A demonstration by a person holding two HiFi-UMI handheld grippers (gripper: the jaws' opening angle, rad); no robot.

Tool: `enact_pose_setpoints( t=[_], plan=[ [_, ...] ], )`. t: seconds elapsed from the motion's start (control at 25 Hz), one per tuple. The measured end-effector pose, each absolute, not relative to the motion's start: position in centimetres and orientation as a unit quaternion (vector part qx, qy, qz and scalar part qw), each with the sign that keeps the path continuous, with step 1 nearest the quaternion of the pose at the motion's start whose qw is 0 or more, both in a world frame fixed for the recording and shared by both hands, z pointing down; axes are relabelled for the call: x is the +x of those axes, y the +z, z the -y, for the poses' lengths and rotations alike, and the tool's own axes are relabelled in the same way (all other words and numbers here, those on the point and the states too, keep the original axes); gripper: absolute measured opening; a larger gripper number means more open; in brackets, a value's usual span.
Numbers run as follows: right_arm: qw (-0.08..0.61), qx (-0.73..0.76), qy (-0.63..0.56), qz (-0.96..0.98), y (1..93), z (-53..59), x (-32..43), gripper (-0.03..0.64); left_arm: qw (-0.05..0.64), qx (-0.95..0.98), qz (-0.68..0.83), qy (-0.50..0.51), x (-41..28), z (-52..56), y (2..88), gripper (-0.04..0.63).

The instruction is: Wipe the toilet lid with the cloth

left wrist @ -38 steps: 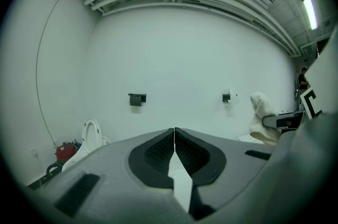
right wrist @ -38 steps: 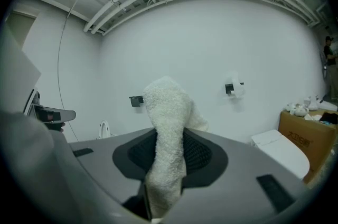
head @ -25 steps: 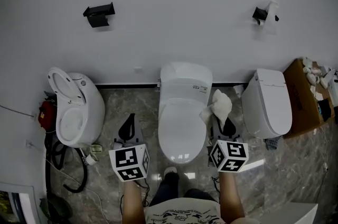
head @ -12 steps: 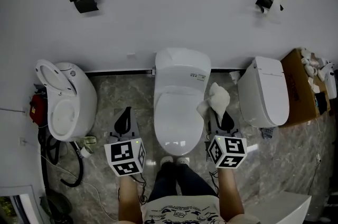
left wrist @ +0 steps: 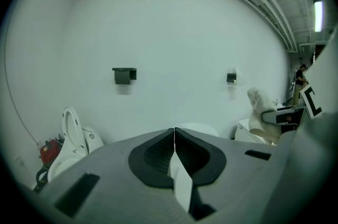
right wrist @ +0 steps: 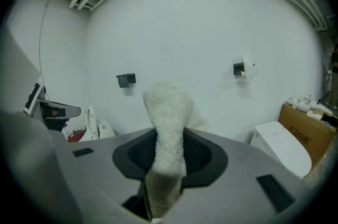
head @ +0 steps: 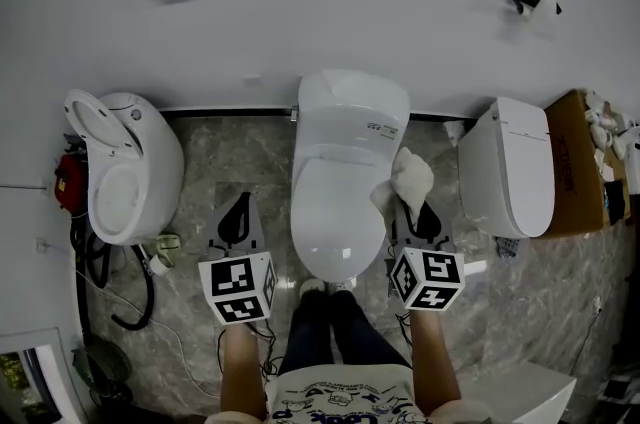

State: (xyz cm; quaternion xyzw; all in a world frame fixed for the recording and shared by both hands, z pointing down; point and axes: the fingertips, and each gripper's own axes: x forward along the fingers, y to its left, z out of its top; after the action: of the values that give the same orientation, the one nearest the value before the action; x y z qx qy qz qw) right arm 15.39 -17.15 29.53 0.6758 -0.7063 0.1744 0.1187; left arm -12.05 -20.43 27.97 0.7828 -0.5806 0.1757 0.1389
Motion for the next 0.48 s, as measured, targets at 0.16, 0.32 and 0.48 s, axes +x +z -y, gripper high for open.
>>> enact_pose_setpoints(
  t=[0.16, 0.32, 0.48],
  plan=[
    [0.128, 0.668, 0.182, 0.71, 30.9, 17.9, 15.6, 0.112, 0.138, 0.782, 0.58, 0.182, -11.4, 21.1, 29.0, 0.009],
    [0.141, 0.659, 0.191, 0.713, 32.6, 18.6, 15.6, 0.112, 0.138, 0.78, 0.577, 0.199, -11.1, 21.6, 30.6, 0.009],
    [0.153, 0.651, 0.2, 0.716, 34.7, 19.6, 15.5, 0.114, 0.149, 0.775, 0.578, 0.209, -11.1, 21.8, 32.4, 0.009]
  ],
)
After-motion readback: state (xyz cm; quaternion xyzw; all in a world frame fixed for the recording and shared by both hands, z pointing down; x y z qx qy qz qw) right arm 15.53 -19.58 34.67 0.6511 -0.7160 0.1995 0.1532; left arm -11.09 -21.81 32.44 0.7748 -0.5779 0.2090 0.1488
